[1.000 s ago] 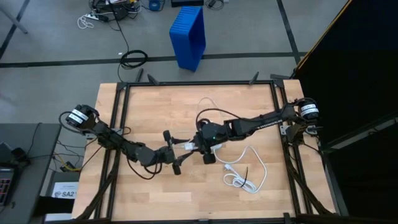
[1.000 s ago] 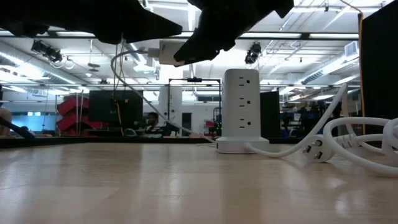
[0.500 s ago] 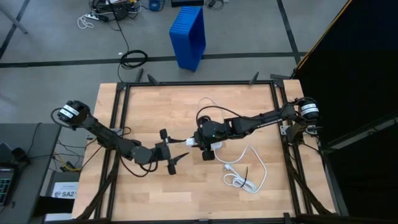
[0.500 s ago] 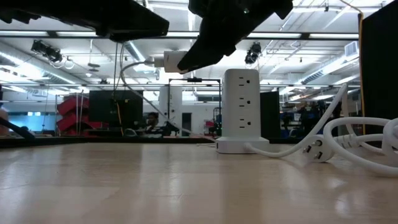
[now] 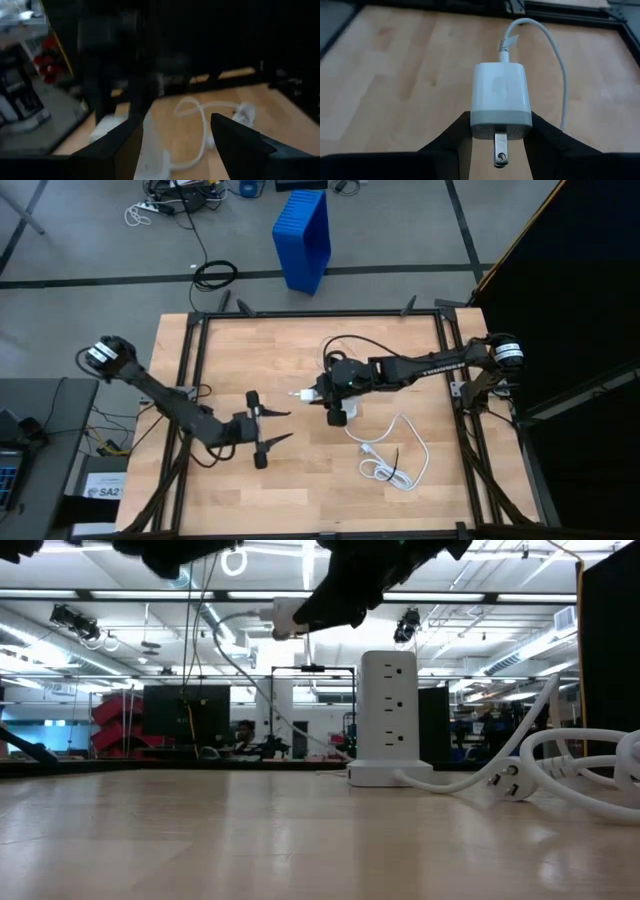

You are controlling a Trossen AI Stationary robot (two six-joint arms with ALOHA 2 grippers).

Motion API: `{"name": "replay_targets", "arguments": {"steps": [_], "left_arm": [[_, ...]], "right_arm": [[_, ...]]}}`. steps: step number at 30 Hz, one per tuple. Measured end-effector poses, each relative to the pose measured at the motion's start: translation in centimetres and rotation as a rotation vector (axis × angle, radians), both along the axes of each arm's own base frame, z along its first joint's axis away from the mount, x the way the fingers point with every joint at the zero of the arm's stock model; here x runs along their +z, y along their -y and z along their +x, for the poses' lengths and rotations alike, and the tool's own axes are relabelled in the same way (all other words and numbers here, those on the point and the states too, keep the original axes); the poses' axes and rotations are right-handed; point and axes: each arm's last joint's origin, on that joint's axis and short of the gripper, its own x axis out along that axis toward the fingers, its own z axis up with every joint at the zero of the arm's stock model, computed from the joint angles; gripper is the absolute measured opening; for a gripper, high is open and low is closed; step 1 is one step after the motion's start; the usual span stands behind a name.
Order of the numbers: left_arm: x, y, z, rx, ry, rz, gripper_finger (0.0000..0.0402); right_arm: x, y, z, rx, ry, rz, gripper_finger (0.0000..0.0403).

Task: Insert USB
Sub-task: Insert the charger adapter into the white outlet extension

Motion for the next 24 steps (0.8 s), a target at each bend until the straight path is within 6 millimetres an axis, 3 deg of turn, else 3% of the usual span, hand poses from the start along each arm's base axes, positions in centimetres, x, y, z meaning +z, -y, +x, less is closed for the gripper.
{"name": "replay_targets", "arguments": {"steps": [8, 24], "left_arm": [[-1.0, -1.9, 1.4, 0.025, -0.048, -0.063, 0.0218], [-2.2, -3.4, 3.1, 0.073, -0.043, -0.064, 0.0232]], "right_arm": [[-0.4, -2.1, -0.1, 0.061, -0.002, 0.003, 0.0113], [-0.3, -2.2, 0.0, 0.060, 0.012, 0.004, 0.0112]]}}
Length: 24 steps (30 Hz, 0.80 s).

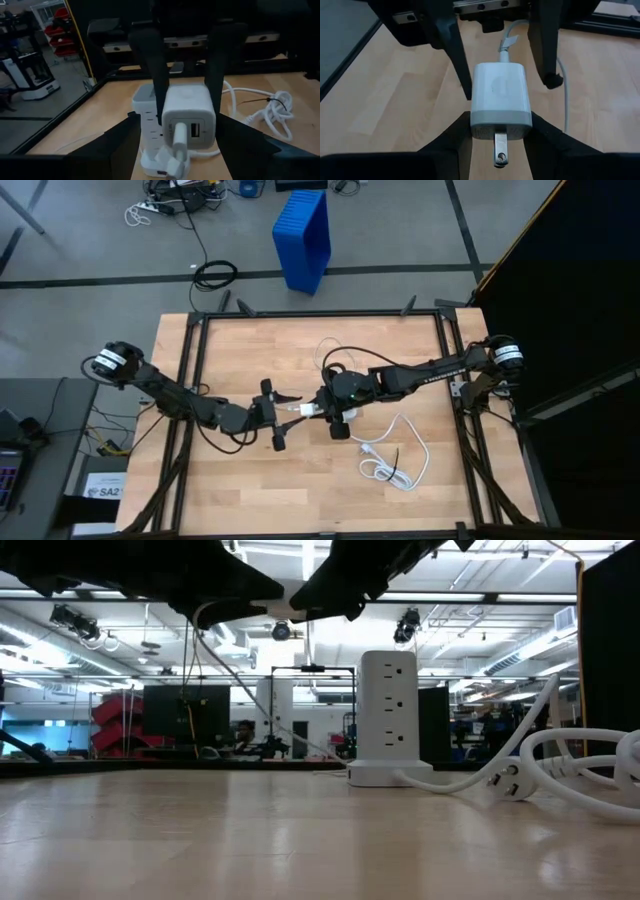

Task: Insert USB
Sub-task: Insert the charger adapter into the white outlet extension

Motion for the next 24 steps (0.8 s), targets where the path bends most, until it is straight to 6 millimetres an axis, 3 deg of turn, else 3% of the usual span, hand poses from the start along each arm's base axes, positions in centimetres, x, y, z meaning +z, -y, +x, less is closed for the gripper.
{"name": "replay_targets", "arguments": {"steps": [12, 24], "left_arm": [[-0.10, 0.09, 0.05, -0.050, -0.006, -0.025, 0.0199], [-0.02, -0.07, 0.12, -0.049, 0.001, -0.027, 0.0195]], "right_arm": [[0.16, -0.02, 0.12, 0.000, 0.020, 0.006, 0.0115], [0.35, -0.09, 0.27, 0.010, 0.045, 0.034, 0.0116]]}}
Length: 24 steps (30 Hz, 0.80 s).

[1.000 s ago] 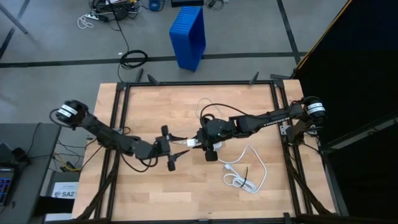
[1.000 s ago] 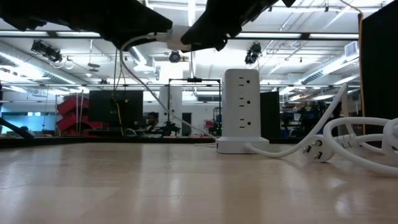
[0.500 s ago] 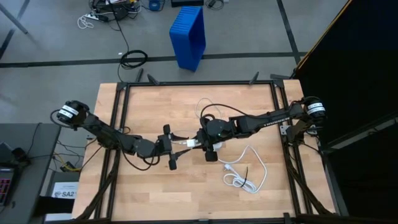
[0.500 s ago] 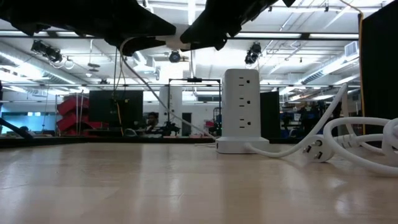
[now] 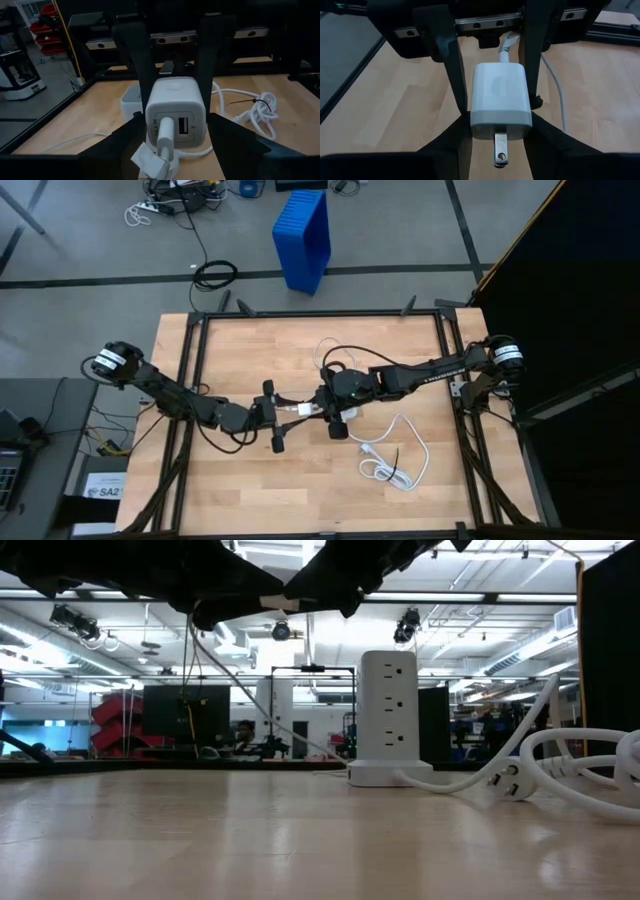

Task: Insert USB
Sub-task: Insert the charger adapter into the white outlet extension

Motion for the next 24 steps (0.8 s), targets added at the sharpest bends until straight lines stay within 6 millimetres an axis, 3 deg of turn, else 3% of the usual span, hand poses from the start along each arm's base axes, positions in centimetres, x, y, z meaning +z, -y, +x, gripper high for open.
{"name": "replay_targets", "arguments": {"steps": [8, 24], "left_arm": [[0.03, 0.00, 0.00, -0.002, 0.000, 0.015, 0.0193], [0.01, -0.01, 0.08, -0.031, 0.000, 0.012, 0.0147]], "right_arm": [[-0.09, -0.01, -0.05, 0.004, -0.011, 0.001, 0.0114], [-0.26, -0.04, -0.17, 0.010, -0.032, 0.001, 0.0115]]}}
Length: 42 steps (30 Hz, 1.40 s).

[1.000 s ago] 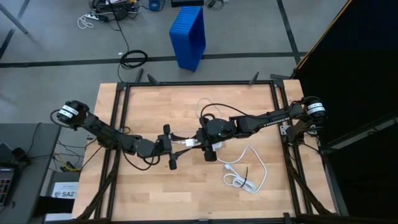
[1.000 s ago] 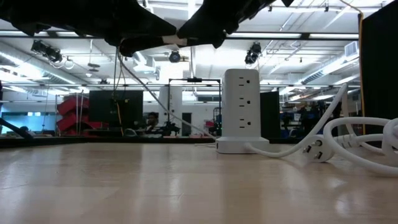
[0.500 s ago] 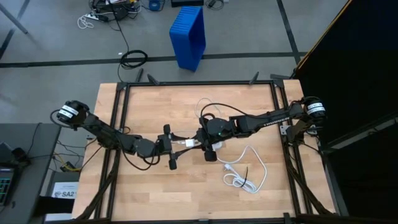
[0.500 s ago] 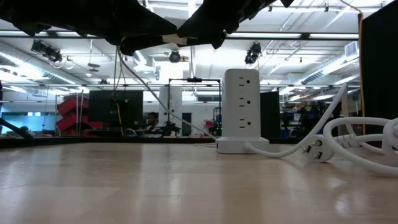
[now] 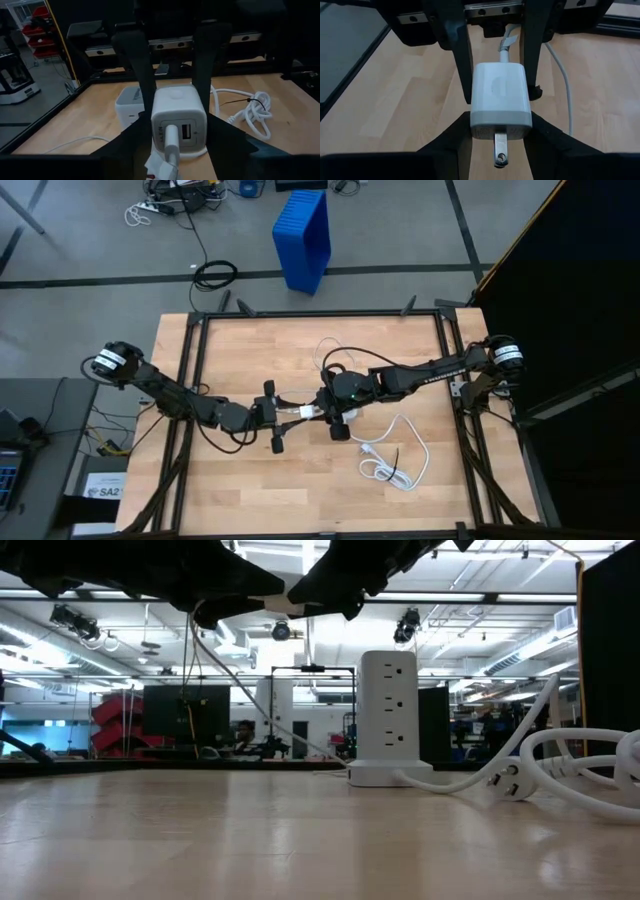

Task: Insert USB
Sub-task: Insert the charger adapter into the white outlet extension

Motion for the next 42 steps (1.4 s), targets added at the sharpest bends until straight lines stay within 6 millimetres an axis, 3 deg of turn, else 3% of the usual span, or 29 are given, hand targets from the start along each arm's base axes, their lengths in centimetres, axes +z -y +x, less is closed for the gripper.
{"name": "replay_targets", "arguments": {"steps": [8, 18, 25, 31, 37, 42], "left_arm": [[0.1, 0.0, 0.0, -0.004, 0.012, -0.003, 0.0155], [0.1, 0.1, 0.1, -0.037, 0.015, 0.008, 0.0129], [0.0, 0.1, 0.1, -0.046, 0.002, 0.054, 0.0125], [0.2, 0.2, 0.1, -0.046, 0.017, 0.044, 0.0125], [0.2, 0.1, 0.1, -0.044, 0.019, 0.042, 0.0125], [-0.6, -0.2, 0.6, -0.027, -0.011, 0.047, 0.0125]], "right_arm": [[0.1, -0.1, 0.1, 0.016, 0.015, 0.034, 0.0115], [0.1, -0.1, 0.1, 0.021, 0.017, 0.029, 0.0117], [-0.1, -0.1, -0.1, 0.019, -0.022, 0.034, 0.0156], [0.6, 0.3, -2.0, 0.007, -0.137, 0.029, 0.0189], [2.3, 0.7, -4.8, -0.028, -0.213, -0.019, 0.0187], [0.9, 1.3, -6.6, -0.066, -0.251, -0.043, 0.0168]]}}
